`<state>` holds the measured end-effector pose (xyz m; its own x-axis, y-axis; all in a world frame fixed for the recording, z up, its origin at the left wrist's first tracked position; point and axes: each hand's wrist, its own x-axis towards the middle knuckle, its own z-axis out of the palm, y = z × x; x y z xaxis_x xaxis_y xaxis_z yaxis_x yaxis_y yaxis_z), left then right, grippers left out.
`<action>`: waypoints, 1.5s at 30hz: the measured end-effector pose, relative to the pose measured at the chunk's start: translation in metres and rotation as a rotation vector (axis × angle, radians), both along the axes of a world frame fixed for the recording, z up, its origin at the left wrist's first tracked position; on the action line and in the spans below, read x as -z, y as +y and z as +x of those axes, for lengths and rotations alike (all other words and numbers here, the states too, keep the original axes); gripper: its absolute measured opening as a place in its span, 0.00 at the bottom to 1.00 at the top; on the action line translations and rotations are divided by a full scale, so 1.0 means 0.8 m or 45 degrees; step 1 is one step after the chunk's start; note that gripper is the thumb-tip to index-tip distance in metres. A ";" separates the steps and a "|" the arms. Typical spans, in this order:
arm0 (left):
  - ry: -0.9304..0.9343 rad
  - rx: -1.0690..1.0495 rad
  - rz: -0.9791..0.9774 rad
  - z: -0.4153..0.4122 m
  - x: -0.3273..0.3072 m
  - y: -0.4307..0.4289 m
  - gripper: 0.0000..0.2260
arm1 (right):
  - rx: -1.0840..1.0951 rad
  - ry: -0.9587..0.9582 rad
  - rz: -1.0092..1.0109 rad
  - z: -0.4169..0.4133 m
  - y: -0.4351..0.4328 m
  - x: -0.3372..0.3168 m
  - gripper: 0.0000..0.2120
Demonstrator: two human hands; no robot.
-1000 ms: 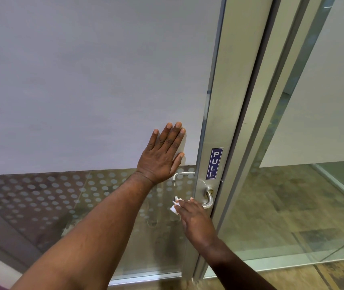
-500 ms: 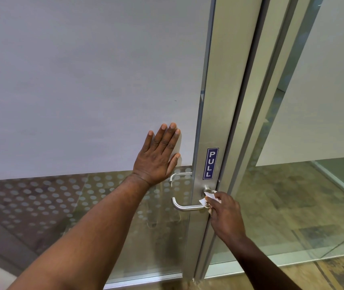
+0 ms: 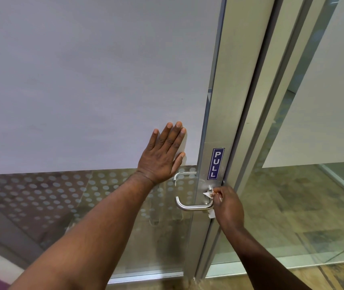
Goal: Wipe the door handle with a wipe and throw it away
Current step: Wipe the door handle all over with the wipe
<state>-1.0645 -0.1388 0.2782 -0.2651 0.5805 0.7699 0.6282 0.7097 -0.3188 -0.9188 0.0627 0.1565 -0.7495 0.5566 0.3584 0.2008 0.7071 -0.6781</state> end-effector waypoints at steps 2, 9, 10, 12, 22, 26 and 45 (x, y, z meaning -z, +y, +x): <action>0.009 -0.003 0.005 -0.001 0.000 0.000 0.33 | -0.088 0.008 0.019 -0.003 -0.004 -0.001 0.05; 0.009 -0.003 -0.002 0.001 -0.001 0.000 0.33 | 0.021 0.117 -0.182 -0.006 -0.001 0.022 0.05; 0.013 -0.001 0.003 0.001 -0.001 0.000 0.33 | 0.041 0.139 -0.265 -0.007 -0.001 0.026 0.05; 0.019 0.004 0.010 0.001 -0.001 0.001 0.32 | 0.091 0.195 -0.486 -0.010 -0.004 0.031 0.06; 0.002 -0.008 0.004 0.002 -0.001 0.000 0.32 | 0.234 0.469 -1.813 -0.013 -0.022 0.031 0.10; -0.009 0.001 0.005 0.000 -0.001 0.001 0.33 | 0.141 0.479 -2.003 -0.005 -0.025 0.035 0.15; -0.027 0.025 0.013 -0.001 0.001 0.000 0.33 | 0.095 0.399 -1.842 0.045 -0.012 0.050 0.12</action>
